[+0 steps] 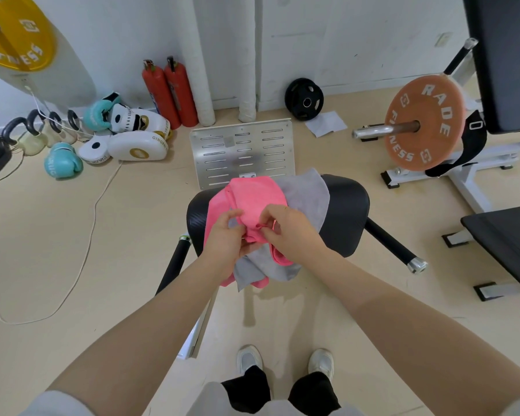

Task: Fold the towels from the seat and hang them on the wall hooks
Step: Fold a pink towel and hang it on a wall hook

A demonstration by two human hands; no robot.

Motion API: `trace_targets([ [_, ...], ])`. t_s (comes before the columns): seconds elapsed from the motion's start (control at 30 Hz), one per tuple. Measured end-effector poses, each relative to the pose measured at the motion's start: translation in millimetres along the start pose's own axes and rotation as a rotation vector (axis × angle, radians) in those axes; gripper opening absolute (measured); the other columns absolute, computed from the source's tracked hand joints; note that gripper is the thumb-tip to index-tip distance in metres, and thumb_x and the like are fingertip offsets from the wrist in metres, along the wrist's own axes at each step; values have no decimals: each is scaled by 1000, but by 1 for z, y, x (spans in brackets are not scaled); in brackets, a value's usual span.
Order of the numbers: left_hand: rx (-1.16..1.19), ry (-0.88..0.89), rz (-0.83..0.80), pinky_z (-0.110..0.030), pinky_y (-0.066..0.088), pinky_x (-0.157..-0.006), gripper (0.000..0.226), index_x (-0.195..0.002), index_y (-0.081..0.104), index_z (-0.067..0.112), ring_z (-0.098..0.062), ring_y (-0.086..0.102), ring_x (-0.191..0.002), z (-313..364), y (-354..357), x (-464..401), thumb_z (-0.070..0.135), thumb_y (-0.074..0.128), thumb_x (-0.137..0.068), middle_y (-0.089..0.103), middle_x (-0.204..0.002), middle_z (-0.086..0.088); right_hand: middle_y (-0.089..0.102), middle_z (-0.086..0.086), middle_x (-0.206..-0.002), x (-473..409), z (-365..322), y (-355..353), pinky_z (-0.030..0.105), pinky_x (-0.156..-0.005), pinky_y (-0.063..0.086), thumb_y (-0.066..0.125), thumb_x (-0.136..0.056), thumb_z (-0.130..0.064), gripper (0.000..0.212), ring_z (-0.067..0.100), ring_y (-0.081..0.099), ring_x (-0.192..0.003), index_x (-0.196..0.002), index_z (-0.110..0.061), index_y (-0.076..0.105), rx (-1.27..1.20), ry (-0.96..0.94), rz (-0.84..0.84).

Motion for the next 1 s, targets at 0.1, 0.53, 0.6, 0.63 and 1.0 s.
trace_targets([
  [0.1, -32, 32, -3, -27, 57, -59, 24, -77, 59, 5, -19, 61, -61, 1, 0, -3, 2, 43, -95, 60, -70, -13, 47, -8, -73, 2, 5, -4, 35, -65, 43, 54, -89, -10, 18, 12, 44, -58, -106, -7, 47, -24, 40, 68],
  [0.53, 72, -33, -52, -23, 58, -65, 12, -87, 58, 1, -13, 66, -62, -7, -4, -8, 8, 51, -93, 65, -72, -7, 54, 2, -110, 8, 0, 2, 36, -70, 50, 61, -87, -30, 25, 22, 57, -87, -105, -14, 65, 246, -125, -48],
  [0.6, 128, -53, -85, -19, 57, -61, 7, -92, 58, 0, -9, 67, -59, -6, -1, -5, 1, 51, -92, 66, -73, -8, 56, 5, -106, 6, 0, 0, 35, -65, 49, 58, -89, -27, 20, 24, 59, -84, -99, -11, 67, 249, -117, 7],
  [0.63, 141, -60, -95, -19, 57, -60, 9, -96, 57, -2, -9, 68, -59, -5, 0, -4, -1, 50, -91, 67, -75, -9, 56, 5, -105, 5, 0, -1, 34, -64, 48, 59, -88, -26, 19, 25, 59, -83, -97, -11, 68, 243, -115, 17],
  [1.0, -130, 51, -5, -15, 55, -56, 18, -98, 49, 6, -14, 57, -67, 0, 0, 1, -9, 45, -89, 55, -73, -11, 58, 4, -94, 3, 5, -1, 40, -69, 49, 63, -85, -20, 12, 22, 56, -78, -88, -10, 67, 58, -53, 108],
])
Point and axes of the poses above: each hand's wrist, its own x-axis away from the middle knuckle, its own y-axis out of the palm, z = x × y, the point moved 4 cm from there along -x, towards the middle knuckle
